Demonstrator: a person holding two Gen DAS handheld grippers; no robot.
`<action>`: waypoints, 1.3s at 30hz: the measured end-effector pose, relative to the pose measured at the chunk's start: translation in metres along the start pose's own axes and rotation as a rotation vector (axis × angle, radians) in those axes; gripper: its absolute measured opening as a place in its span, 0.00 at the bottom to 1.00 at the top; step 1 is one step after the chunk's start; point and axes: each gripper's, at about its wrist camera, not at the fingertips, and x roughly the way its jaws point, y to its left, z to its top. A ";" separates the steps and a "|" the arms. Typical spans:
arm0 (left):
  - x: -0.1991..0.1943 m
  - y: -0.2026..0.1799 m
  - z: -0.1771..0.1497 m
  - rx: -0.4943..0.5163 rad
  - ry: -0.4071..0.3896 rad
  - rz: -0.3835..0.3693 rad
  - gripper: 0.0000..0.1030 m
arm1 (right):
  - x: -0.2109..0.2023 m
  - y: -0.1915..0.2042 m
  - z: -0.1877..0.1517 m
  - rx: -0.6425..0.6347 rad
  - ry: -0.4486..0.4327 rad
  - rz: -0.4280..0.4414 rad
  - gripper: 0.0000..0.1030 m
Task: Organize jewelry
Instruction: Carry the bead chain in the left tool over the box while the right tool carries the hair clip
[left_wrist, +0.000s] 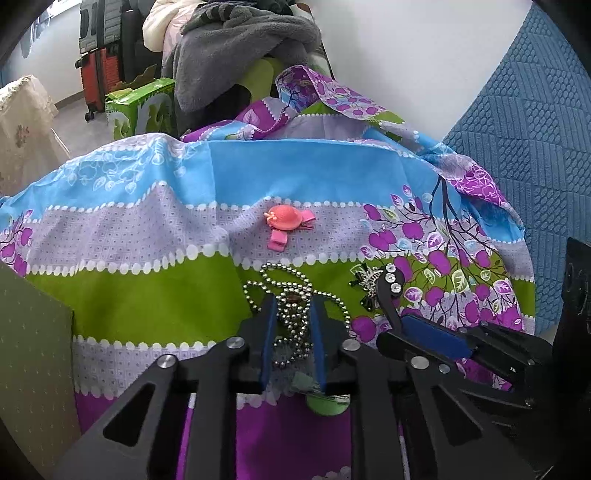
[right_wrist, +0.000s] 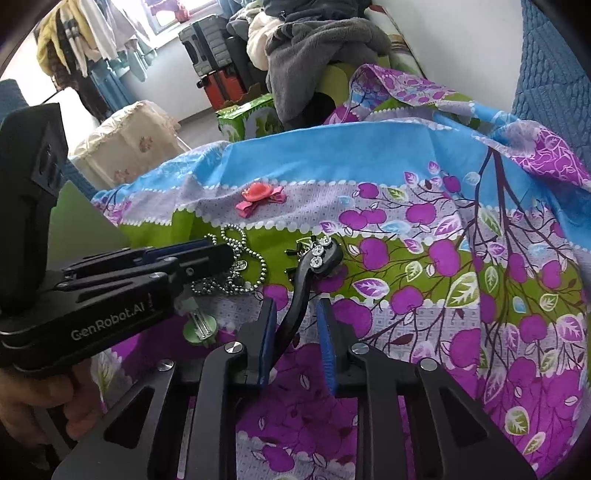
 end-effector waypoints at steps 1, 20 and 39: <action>0.000 0.001 0.000 0.001 0.000 0.005 0.10 | 0.001 0.001 0.000 -0.008 -0.003 -0.006 0.18; -0.032 -0.005 0.001 -0.016 -0.044 -0.011 0.06 | -0.027 0.011 0.008 -0.045 -0.068 -0.039 0.08; -0.150 -0.025 0.032 -0.006 -0.190 -0.031 0.06 | -0.127 0.020 0.043 0.032 -0.178 -0.032 0.08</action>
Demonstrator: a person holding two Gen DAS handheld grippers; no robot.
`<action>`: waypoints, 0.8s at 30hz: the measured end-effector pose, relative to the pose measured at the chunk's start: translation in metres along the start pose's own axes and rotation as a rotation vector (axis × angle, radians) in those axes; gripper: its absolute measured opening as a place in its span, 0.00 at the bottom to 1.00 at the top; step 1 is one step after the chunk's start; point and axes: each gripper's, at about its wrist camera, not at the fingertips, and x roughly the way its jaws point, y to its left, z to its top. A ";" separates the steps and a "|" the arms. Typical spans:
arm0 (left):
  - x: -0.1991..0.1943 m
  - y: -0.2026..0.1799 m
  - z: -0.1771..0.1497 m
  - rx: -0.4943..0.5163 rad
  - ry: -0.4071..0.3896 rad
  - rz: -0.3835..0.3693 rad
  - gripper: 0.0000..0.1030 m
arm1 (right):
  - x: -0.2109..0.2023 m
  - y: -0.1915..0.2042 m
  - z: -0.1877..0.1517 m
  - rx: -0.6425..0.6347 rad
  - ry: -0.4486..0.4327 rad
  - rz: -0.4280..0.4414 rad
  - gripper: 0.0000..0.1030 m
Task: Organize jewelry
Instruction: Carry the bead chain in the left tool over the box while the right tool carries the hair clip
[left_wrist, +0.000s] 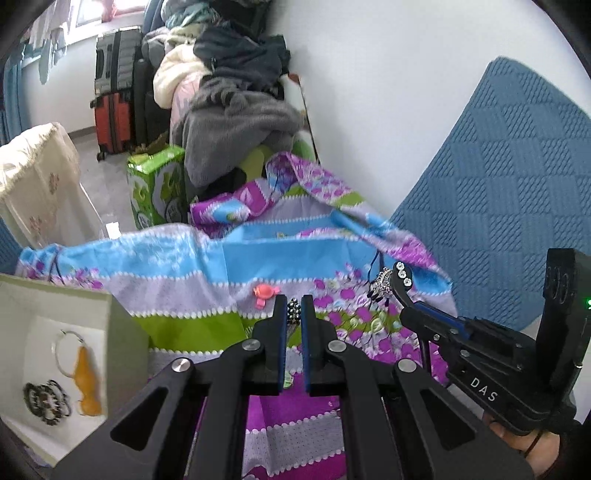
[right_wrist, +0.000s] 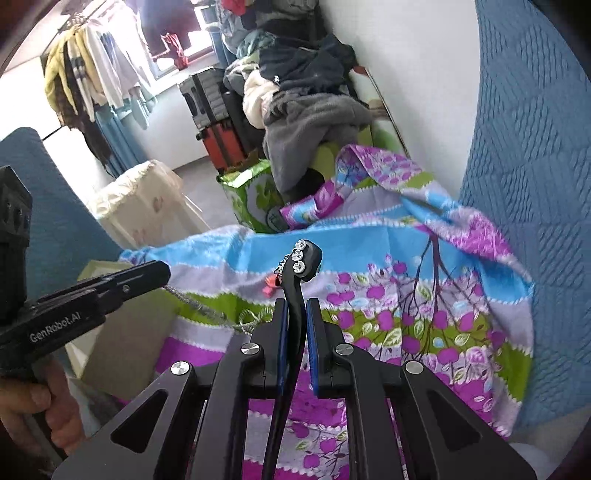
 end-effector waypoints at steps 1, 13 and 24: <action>-0.006 -0.001 0.004 0.003 -0.004 0.000 0.06 | -0.004 0.003 0.003 -0.005 -0.006 0.002 0.08; -0.073 0.011 0.048 -0.019 -0.092 0.060 0.06 | -0.052 0.048 0.069 -0.071 -0.098 0.061 0.08; -0.143 0.042 0.068 -0.046 -0.173 0.142 0.06 | -0.080 0.117 0.106 -0.139 -0.141 0.148 0.08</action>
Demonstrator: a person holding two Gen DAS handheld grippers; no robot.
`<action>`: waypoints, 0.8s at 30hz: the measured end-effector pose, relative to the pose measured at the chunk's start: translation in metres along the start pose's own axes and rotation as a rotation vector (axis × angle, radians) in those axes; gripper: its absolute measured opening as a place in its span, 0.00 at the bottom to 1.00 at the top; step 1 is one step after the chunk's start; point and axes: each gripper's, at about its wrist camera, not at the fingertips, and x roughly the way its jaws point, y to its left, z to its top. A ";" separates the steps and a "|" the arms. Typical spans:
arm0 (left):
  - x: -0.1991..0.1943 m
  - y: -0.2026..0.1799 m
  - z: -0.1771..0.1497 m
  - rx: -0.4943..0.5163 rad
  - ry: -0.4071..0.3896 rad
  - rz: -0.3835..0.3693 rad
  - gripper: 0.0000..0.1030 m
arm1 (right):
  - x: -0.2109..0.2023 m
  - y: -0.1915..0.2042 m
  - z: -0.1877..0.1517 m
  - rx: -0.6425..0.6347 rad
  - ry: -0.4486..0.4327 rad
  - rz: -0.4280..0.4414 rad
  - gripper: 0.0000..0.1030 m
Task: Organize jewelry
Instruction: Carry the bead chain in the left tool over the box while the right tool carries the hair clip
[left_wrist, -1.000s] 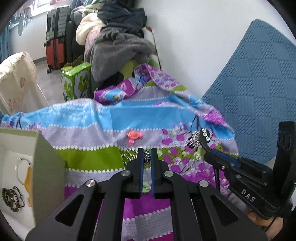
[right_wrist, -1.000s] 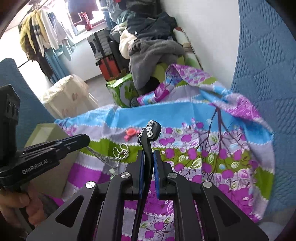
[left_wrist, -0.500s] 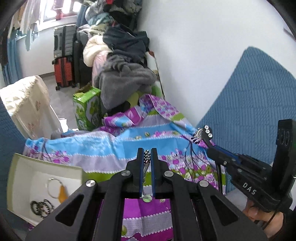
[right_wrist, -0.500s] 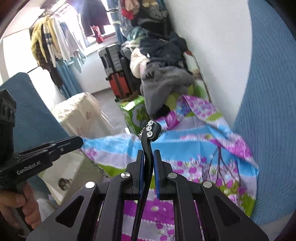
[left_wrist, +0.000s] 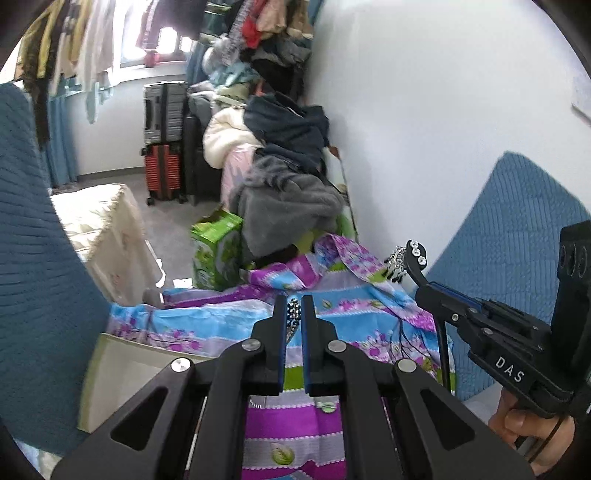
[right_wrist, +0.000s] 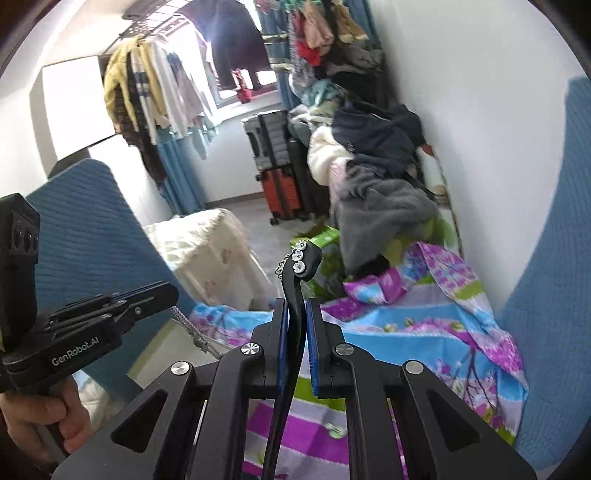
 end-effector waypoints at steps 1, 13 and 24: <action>-0.006 0.006 0.003 -0.007 -0.010 0.006 0.06 | 0.000 0.007 0.003 -0.005 -0.001 0.007 0.08; -0.029 0.074 -0.010 -0.095 -0.033 0.079 0.06 | 0.030 0.085 0.019 -0.070 0.019 0.110 0.08; 0.020 0.138 -0.073 -0.215 0.087 0.136 0.06 | 0.113 0.123 -0.034 -0.139 0.168 0.145 0.08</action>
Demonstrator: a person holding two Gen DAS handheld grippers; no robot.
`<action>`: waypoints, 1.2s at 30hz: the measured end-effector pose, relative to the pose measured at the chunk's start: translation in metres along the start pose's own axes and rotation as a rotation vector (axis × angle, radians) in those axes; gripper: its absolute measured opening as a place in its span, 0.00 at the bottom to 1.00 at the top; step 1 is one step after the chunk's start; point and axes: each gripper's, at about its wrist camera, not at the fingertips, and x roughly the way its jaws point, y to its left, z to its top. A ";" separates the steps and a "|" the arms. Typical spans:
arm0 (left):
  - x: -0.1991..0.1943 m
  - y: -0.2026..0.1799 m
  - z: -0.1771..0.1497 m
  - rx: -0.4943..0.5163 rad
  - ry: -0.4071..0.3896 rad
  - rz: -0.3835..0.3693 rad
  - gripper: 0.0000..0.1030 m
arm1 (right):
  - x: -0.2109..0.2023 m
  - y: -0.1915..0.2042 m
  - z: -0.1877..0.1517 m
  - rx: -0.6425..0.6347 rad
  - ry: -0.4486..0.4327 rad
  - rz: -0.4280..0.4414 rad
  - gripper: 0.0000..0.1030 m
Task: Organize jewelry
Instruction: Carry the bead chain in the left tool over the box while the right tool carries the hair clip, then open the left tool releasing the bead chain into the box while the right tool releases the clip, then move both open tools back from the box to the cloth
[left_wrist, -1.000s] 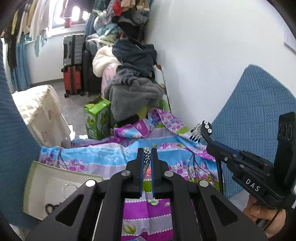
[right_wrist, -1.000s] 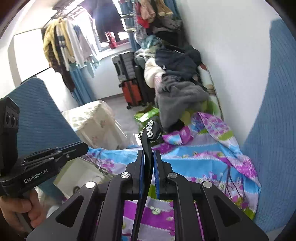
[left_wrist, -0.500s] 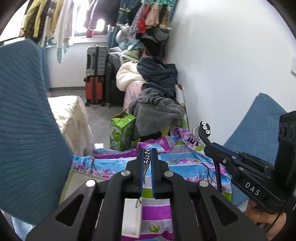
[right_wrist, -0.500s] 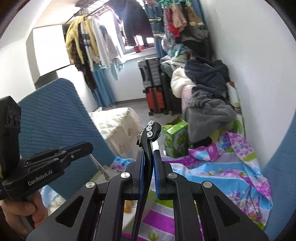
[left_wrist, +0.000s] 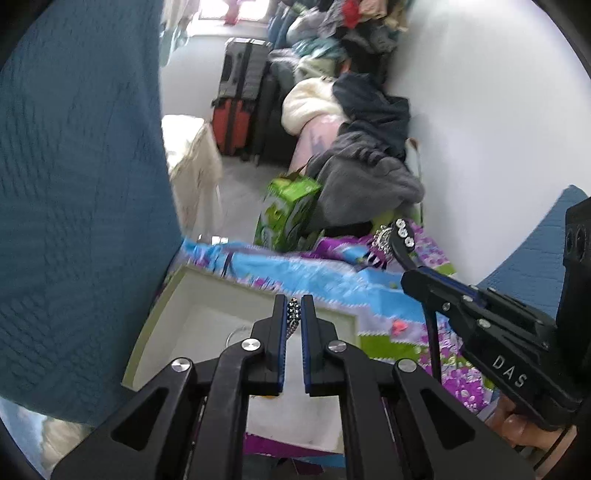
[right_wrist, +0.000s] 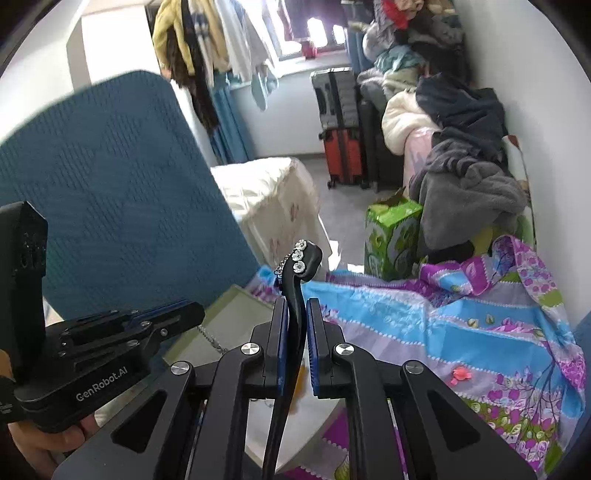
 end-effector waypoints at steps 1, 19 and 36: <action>0.005 0.006 -0.005 -0.010 0.010 0.009 0.06 | 0.006 -0.001 -0.003 0.002 0.012 0.005 0.08; 0.063 0.039 -0.050 -0.066 0.150 0.049 0.06 | 0.094 -0.002 -0.060 -0.013 0.248 0.011 0.09; 0.005 0.003 -0.016 -0.058 0.009 0.080 0.32 | 0.006 -0.020 -0.008 -0.023 0.062 0.056 0.18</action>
